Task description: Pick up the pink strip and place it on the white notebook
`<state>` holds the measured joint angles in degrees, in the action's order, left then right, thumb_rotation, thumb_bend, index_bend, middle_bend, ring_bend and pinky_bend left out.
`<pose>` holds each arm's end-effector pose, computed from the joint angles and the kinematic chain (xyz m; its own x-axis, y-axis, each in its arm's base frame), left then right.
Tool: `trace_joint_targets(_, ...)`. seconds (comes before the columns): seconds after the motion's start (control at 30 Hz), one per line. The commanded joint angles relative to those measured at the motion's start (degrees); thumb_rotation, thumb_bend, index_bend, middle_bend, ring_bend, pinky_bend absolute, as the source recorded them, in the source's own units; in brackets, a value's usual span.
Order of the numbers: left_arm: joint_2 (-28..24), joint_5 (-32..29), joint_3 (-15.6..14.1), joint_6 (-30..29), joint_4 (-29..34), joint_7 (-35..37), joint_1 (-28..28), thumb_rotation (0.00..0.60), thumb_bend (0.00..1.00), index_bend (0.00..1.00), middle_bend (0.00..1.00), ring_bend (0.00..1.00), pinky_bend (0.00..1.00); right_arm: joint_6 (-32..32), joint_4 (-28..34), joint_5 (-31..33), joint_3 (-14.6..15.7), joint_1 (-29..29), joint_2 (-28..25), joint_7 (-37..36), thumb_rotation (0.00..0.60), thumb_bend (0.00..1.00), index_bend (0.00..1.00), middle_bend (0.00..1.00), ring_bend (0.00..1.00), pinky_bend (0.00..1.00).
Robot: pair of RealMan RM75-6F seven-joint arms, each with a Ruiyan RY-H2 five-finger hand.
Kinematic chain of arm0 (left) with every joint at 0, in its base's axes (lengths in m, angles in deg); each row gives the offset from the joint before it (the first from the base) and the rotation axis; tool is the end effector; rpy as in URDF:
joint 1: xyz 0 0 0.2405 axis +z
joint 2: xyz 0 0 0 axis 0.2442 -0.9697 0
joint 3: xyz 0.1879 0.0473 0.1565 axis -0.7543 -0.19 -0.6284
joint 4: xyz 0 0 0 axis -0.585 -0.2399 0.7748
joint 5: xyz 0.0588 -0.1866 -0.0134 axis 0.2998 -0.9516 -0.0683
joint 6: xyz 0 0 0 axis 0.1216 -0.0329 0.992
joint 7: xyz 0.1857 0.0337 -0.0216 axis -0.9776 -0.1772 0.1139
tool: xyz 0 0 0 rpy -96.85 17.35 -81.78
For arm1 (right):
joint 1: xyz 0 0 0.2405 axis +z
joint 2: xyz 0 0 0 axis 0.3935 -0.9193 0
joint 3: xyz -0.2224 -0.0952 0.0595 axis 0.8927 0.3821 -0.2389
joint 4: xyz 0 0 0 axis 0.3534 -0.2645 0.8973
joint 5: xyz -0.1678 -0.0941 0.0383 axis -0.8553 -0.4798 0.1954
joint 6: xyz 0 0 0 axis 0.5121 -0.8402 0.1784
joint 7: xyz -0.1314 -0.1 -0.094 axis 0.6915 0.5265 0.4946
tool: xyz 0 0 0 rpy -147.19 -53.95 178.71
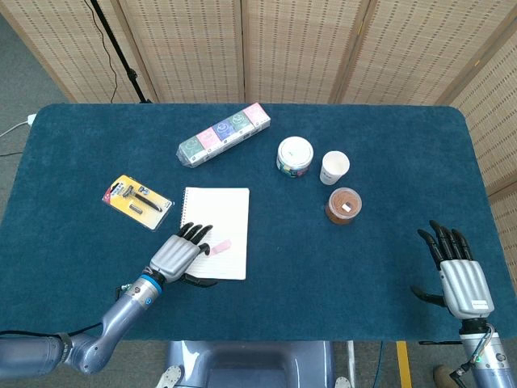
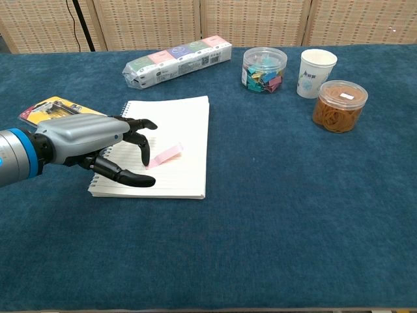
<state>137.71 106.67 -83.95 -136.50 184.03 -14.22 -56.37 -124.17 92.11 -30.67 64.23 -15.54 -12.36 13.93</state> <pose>-0.1409 0.3172 -0.0513 0.5726 0.3841 0.7243 0.7936 -0.4814 -0.3721 -0.2675 -0.2380 0.1535 0.3710 -0.0278 0.9282 -0.9268 -0.0750 0.3681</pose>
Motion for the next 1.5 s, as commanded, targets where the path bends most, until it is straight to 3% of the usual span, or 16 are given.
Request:
trace_joint_targets(0.03, -0.05, -0.03, 0.06, -0.05, -0.17, 0.04, 0.05, 0.103, 0.0, 0.38, 0.0, 0.0, 0.0, 0.02, 0.03, -0.02, 0.01, -0.01, -0.02, -0.02, 0.6, 0.0, 0.1, 0.0, 0.0, 0.0)
trace_joint_targets(1.5, -0.43, 0.61, 0.16, 0.72, 0.16, 0.49, 0.13, 0.104, 0.0, 0.38, 0.0, 0.0, 0.0, 0.67, 0.46, 0.11, 0.02, -0.04, -0.24, 0.2, 0.6, 0.0, 0.1, 0.0, 0.0, 0.0)
